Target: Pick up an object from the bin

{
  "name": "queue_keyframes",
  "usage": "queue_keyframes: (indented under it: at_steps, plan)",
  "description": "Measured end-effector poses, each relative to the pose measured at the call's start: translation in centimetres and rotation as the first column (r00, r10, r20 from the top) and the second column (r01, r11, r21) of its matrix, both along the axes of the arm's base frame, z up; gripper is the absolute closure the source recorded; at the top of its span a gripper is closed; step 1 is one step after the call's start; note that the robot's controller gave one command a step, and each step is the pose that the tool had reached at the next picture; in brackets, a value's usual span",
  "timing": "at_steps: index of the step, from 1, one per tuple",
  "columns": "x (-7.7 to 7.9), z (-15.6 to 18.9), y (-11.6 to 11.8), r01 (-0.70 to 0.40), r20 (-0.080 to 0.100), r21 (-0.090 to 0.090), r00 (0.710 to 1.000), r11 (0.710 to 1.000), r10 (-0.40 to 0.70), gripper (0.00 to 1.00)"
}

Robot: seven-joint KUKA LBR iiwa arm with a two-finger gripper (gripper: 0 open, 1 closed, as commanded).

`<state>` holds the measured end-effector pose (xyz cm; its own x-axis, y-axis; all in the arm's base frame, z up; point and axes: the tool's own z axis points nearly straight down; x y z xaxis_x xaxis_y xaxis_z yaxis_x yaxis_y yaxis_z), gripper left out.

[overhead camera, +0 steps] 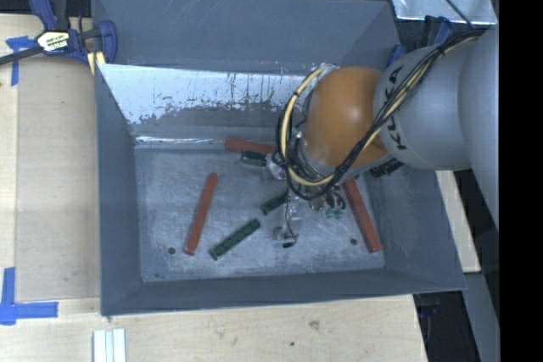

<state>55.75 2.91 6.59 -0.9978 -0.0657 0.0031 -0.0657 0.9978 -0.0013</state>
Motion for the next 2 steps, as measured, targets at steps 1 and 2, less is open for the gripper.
queue_keyframes:
  at_steps: [1, 2]
  plan:
    - [0.08, 0.07, -0.01, 0.001, 0.002, 0.002, 1.0, 1.0, -0.001, 0.0]
    - [0.16, 0.11, -0.04, 0.003, 0.004, 0.002, 1.0, 1.0, -0.003, 0.0]
